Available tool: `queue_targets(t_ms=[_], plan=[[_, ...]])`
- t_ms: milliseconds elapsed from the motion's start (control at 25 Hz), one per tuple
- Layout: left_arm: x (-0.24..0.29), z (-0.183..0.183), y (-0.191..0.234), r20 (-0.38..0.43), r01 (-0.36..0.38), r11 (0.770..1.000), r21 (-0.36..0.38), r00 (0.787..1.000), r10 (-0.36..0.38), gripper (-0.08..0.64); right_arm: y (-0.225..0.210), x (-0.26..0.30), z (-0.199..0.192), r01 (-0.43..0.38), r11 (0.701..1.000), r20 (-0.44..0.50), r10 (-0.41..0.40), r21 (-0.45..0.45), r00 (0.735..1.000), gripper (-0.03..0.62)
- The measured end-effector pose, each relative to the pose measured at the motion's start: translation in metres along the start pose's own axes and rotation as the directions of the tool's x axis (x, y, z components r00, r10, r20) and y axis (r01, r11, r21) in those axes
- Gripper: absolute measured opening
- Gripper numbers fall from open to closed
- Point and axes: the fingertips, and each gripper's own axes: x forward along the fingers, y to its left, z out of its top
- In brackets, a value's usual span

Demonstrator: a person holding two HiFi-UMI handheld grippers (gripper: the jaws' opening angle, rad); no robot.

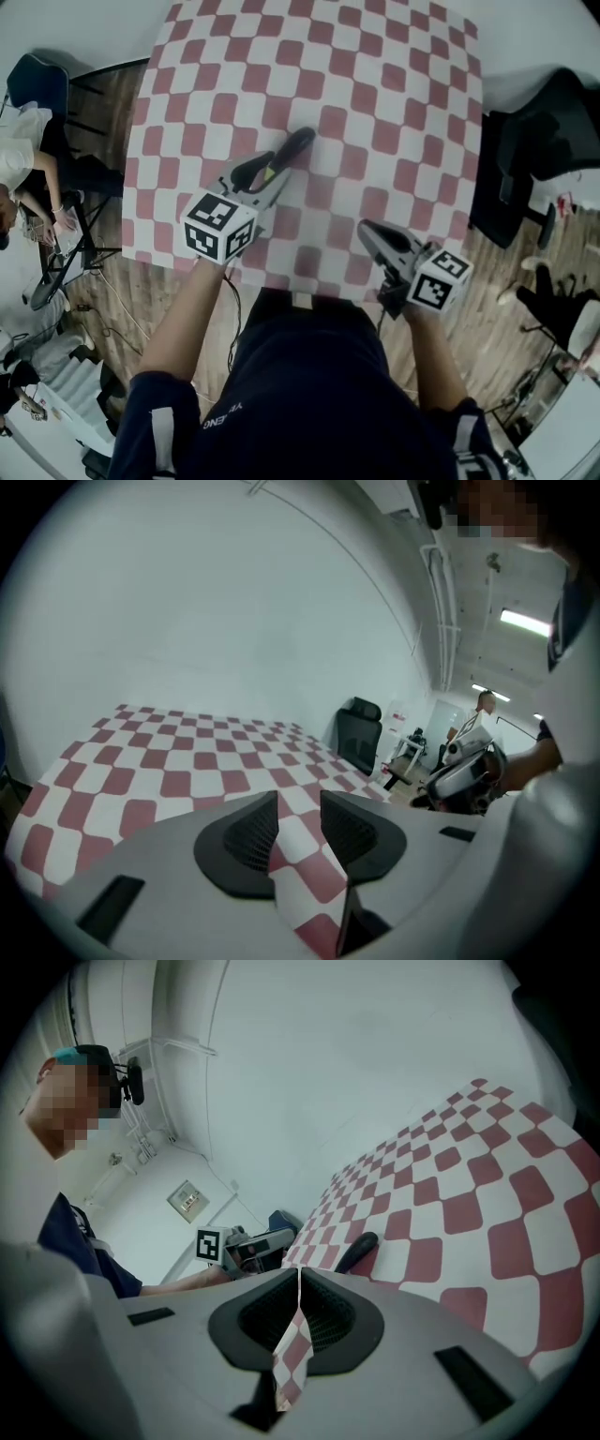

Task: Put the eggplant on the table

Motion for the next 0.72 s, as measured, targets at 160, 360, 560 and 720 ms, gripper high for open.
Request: queue_targets(t_ms=[160,360,560,720], plan=[[-0.029,0.022,-0.029,0.086,0.062,0.998,-0.014,0.994,-0.06,0.086,0.009,-0.003,0.011,0.011,1.0,0.03,-0.01,-0.028,0.999,0.02],[-0.058,0.026,-0.056,0.149,0.148,0.988,-0.044,0.979,-0.14,0.042,0.021,-0.01,0.026,0.031,0.998,0.079,-0.026,-0.058,0.997,0.02],[-0.08,0.03,-0.075,0.178,0.213,0.976,-0.048,0.963,-0.201,0.032,0.039,-0.019,0.036,0.05,0.993,0.121,-0.037,-0.107,0.992,0.019],[-0.1,0.047,-0.089,0.212,0.248,0.969,0.0,0.947,-0.242,0.029,0.054,-0.025,0.042,0.063,0.987,0.152,-0.04,-0.147,0.988,0.018]])
